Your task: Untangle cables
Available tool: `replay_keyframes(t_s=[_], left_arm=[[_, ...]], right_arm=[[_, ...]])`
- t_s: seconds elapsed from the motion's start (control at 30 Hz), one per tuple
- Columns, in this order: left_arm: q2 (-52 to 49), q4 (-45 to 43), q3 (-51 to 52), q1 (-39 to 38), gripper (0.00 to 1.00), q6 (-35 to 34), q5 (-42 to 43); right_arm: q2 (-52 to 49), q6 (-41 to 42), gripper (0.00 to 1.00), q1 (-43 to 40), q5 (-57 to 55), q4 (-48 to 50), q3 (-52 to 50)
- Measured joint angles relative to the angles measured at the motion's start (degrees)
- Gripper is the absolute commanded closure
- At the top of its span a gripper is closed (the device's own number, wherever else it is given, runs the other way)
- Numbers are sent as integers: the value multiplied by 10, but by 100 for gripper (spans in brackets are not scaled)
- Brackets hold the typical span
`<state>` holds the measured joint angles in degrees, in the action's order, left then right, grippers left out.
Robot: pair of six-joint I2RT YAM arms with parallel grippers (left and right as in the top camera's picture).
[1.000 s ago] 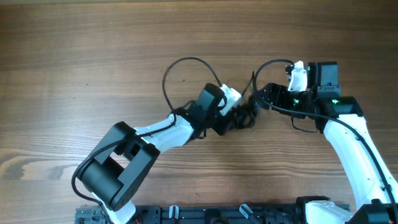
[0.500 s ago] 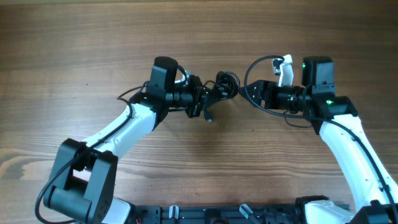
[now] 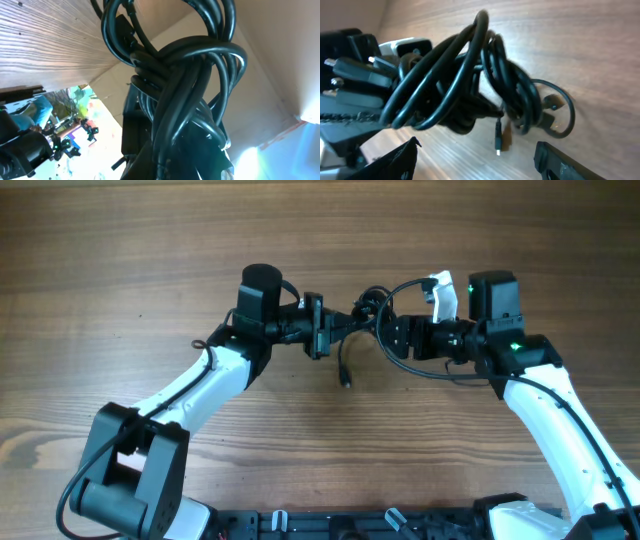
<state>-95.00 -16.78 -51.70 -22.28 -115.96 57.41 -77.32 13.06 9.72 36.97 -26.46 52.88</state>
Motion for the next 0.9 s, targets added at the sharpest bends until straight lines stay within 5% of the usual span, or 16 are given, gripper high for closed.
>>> replay_keyframes(t_s=[0.27, 0.53, 0.73, 0.9], left_arm=[[0, -2, 0, 7, 96, 0, 1], [0, -9, -1, 18, 96, 0, -41], [0, -5, -3, -2, 96, 0, -25], [0, -4, -3, -20, 96, 0, -20]], right_arm=[[-10, -12, 29, 45, -53, 61, 0], [-38, 64, 72, 80, -92, 146, 0], [-70, 82, 70, 76, -158, 174, 0], [-81, 95, 56, 71, -167, 203, 0]])
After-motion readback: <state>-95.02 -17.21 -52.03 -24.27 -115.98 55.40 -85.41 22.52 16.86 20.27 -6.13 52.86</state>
